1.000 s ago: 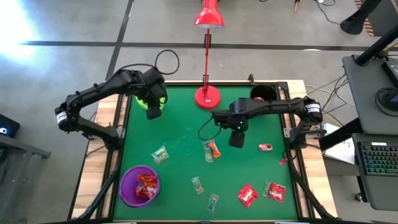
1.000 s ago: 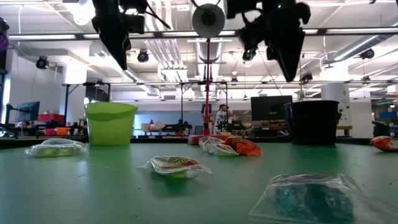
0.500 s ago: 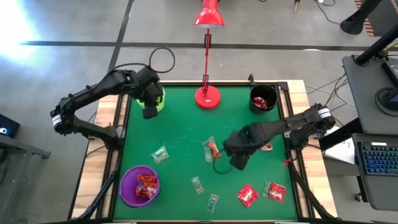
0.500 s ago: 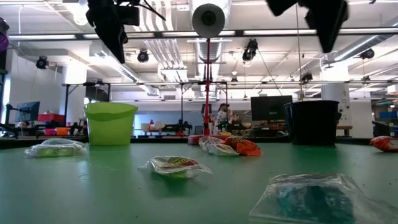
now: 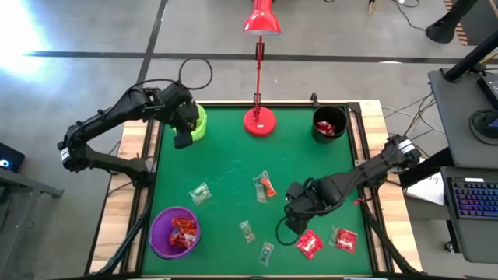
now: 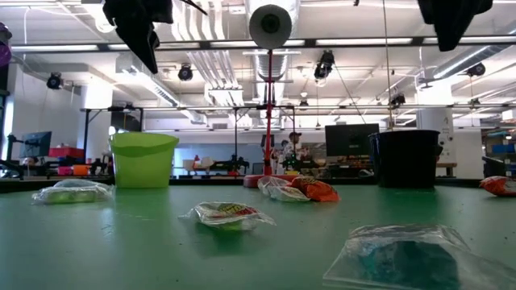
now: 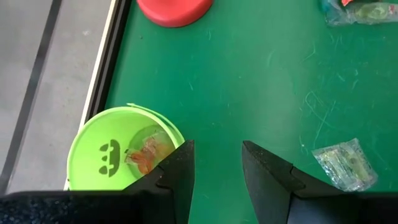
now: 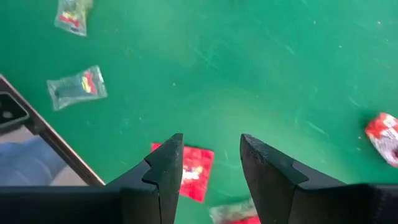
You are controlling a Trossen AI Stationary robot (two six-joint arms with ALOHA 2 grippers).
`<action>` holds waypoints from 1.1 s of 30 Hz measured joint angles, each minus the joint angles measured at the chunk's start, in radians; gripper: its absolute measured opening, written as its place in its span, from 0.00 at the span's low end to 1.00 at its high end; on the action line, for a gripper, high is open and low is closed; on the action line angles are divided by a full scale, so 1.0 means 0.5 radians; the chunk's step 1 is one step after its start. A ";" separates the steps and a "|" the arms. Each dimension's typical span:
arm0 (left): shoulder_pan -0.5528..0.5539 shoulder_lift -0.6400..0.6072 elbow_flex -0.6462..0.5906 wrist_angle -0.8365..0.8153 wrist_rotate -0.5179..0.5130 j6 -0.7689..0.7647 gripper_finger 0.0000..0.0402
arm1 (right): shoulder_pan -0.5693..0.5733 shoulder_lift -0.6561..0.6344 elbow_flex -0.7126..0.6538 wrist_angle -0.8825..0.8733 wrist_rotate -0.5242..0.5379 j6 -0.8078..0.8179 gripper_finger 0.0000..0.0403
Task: Sort candy
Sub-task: Put the red candy into the black bucket
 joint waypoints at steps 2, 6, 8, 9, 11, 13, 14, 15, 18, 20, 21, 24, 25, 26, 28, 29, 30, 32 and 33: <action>0.000 -0.015 0.000 -0.001 0.000 -0.002 0.29 | 0.001 0.003 -0.001 0.037 0.000 0.012 0.38; 0.000 -0.045 0.000 -0.001 0.001 -0.011 0.29 | 0.004 0.014 0.000 0.152 -0.001 -0.013 0.38; 0.000 -0.062 0.000 -0.002 0.002 -0.014 0.29 | 0.003 0.015 -0.001 0.236 0.021 -0.021 0.38; 0.000 -0.070 0.000 -0.002 0.002 -0.014 0.29 | 0.003 0.015 -0.001 0.276 0.036 -0.020 0.38; 0.000 -0.090 0.000 -0.003 0.002 -0.015 0.29 | 0.001 0.014 -0.004 0.326 0.040 -0.020 0.38; 0.000 -0.113 0.000 -0.004 0.002 -0.026 0.29 | 0.002 0.015 -0.005 0.338 0.032 -0.006 0.38; 0.000 -0.126 0.000 -0.006 0.002 -0.039 0.29 | 0.002 0.014 -0.008 0.337 0.017 0.010 0.38; 0.000 -0.138 0.000 -0.010 0.002 -0.053 0.29 | 0.002 0.014 -0.012 0.337 -0.009 0.028 0.38; 0.000 -0.180 0.000 -0.019 0.002 -0.068 0.29 | 0.002 0.014 -0.028 0.336 -0.083 0.054 0.38; 0.000 -0.206 0.000 -0.024 0.002 -0.069 0.29 | 0.002 0.014 -0.037 0.336 -0.085 0.072 0.38; 0.000 -0.219 0.000 -0.023 0.002 -0.069 0.29 | 0.003 0.014 -0.041 0.336 -0.085 0.071 0.38; 0.000 -0.245 0.000 -0.023 0.002 -0.081 0.29 | 0.003 0.014 -0.048 0.333 -0.059 0.025 0.38; 0.001 -0.251 0.000 -0.023 0.002 -0.090 0.29 | 0.003 0.014 -0.048 0.333 -0.057 0.018 0.38; 0.000 -0.256 0.000 -0.022 0.002 -0.097 0.29 | 0.003 0.014 -0.051 0.336 -0.050 0.003 0.38; 0.001 -0.262 0.000 -0.022 0.002 -0.105 0.29 | 0.003 0.014 -0.067 0.340 -0.045 -0.067 0.38; 0.001 -0.265 0.000 -0.022 0.002 -0.105 0.29 | 0.002 0.014 -0.082 0.343 -0.051 -0.094 0.38; 0.001 -0.266 0.000 -0.021 0.002 -0.107 0.29 | 0.002 0.014 -0.101 0.345 -0.061 -0.108 0.38; 0.001 -0.267 0.000 -0.021 0.002 -0.113 0.29 | -0.004 0.014 -0.144 0.344 -0.070 -0.057 0.38; 0.001 -0.267 0.000 -0.020 0.002 -0.115 0.29 | -0.009 0.014 -0.164 0.344 -0.093 -0.023 0.38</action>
